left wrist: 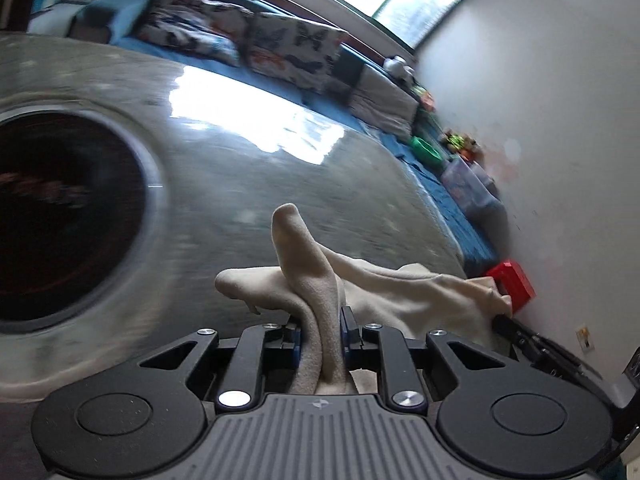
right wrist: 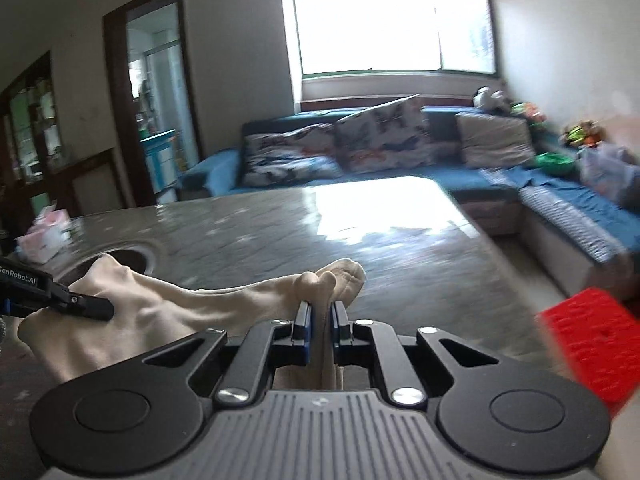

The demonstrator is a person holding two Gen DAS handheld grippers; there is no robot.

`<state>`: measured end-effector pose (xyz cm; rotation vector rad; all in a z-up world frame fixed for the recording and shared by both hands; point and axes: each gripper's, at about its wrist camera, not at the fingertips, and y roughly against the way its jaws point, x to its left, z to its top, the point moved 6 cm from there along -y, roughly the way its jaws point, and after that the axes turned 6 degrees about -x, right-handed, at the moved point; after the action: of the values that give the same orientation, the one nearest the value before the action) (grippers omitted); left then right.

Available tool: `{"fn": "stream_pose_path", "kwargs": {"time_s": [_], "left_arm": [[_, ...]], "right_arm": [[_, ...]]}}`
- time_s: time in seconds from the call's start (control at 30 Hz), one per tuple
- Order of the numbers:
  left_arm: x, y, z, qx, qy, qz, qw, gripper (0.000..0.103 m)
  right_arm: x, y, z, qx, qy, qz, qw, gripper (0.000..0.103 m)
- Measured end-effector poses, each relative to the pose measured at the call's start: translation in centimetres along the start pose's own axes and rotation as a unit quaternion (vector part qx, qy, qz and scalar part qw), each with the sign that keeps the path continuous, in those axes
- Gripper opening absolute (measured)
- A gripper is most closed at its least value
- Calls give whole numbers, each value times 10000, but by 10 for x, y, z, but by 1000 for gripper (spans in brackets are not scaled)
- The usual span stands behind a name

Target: Fold clothes

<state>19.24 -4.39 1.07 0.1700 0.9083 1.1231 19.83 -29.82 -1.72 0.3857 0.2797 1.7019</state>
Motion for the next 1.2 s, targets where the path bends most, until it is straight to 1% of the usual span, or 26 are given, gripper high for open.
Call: {"fn": "stream_pose_path", "kwargs": {"time_s": [0.2, 0.33, 0.43, 0.47, 0.53, 0.57, 0.6, 0.67, 0.8, 0.87, 0.93, 1.03, 1.13, 1.17, 1.2], "left_arm": [[-47, -42, 4, 169, -241, -361, 9989, 19], [-75, -67, 2, 277, -483, -486, 9973, 19], [-84, -85, -5, 400, -693, -407, 9960, 20], [-85, -90, -7, 445, -743, -361, 9956, 23], [-82, -93, -10, 472, -846, -222, 9950, 24], [-81, -94, -12, 485, -897, -152, 9947, 29], [-79, -95, -14, 498, -949, -83, 9942, 31], [-73, -95, -14, 535, -953, -6, 9940, 31], [-69, -88, -9, 399, -969, 51, 9945, 35], [-69, -86, -7, 334, -1029, 94, 9941, 35], [-70, -88, -5, 288, -1068, 141, 9938, 35], [-65, -90, -1, 257, -1066, 251, 9937, 39], [-61, -93, 3, 257, -1043, 293, 9938, 39], [-60, -95, 4, 262, -1062, 303, 9935, 39], [-60, -97, 5, 269, -1091, 327, 9931, 39]], "right_arm": [[-53, 7, 13, -131, 89, -609, 9980, 9], [-86, 5, 16, -168, 48, -971, 9951, 9], [-107, -4, 5, 10, -24, -1153, 9933, 9], [-114, -7, 1, 78, -51, -1208, 9926, 9], [-126, -13, -9, 215, -84, -1328, 9909, 9], [-130, -15, -15, 284, -79, -1396, 9898, 9], [-132, -16, -18, 323, -94, -1436, 9891, 9], [-137, -17, -22, 364, -148, -1482, 9882, 11], [-133, -23, -23, 370, -224, -1302, 9905, 14], [-129, -31, -23, 423, -234, -1235, 9912, 22], [-126, -39, -23, 476, -244, -1168, 9917, 25], [-120, -51, -23, 555, -258, -1068, 9924, 31], [-115, -63, -23, 634, -273, -967, 9929, 34], [-113, -67, -23, 660, -278, -933, 9931, 39], [-111, -71, -23, 687, -283, -900, 9932, 43]]}}
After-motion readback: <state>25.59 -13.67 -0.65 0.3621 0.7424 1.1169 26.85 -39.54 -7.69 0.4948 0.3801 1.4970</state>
